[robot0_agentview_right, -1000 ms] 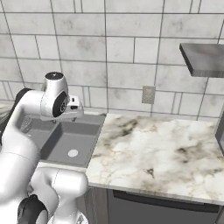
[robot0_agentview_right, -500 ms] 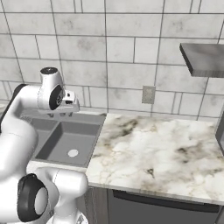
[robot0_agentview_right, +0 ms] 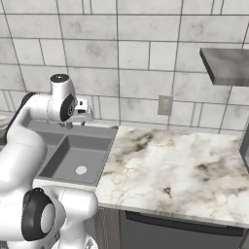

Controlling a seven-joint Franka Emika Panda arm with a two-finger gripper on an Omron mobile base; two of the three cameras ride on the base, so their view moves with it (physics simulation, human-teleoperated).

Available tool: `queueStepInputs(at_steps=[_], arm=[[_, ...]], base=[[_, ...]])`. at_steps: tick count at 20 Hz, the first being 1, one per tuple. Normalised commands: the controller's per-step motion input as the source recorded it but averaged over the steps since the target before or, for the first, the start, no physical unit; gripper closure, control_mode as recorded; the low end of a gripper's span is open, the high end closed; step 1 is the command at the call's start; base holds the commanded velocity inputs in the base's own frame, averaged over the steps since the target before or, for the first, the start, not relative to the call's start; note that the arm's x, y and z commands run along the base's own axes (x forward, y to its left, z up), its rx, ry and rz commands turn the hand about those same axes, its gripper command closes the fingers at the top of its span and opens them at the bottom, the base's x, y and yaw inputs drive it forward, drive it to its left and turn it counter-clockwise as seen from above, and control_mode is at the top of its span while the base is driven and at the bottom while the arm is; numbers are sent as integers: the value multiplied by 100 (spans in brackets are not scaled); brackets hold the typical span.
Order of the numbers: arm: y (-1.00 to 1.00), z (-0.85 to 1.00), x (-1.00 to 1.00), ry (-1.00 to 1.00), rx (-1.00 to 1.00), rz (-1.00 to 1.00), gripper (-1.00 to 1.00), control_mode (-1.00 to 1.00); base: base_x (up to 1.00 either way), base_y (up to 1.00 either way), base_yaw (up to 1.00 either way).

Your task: Pick the tupperware and strainer and place them in the sink. Then turn on the water.

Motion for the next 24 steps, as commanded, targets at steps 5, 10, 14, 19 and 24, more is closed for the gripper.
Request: queueStepInputs(at_steps=[5, 10, 14, 19, 24], arm=[[0, 0, 32, -13, 1, -1, -100, -100], [0, -1, 10, -9, 15, 0, -100, -100], [0, -1, -3, -5, 22, 1, -100, -100], [0, 0, -8, -12, 9, 10, -100, -100], [0, -11, -2, -21, 1, 12, -100, -100]], base=[[0, 0, 0], [0, 0, 0], [0, 0, 0], [0, 0, 0], [0, 0, 0]])
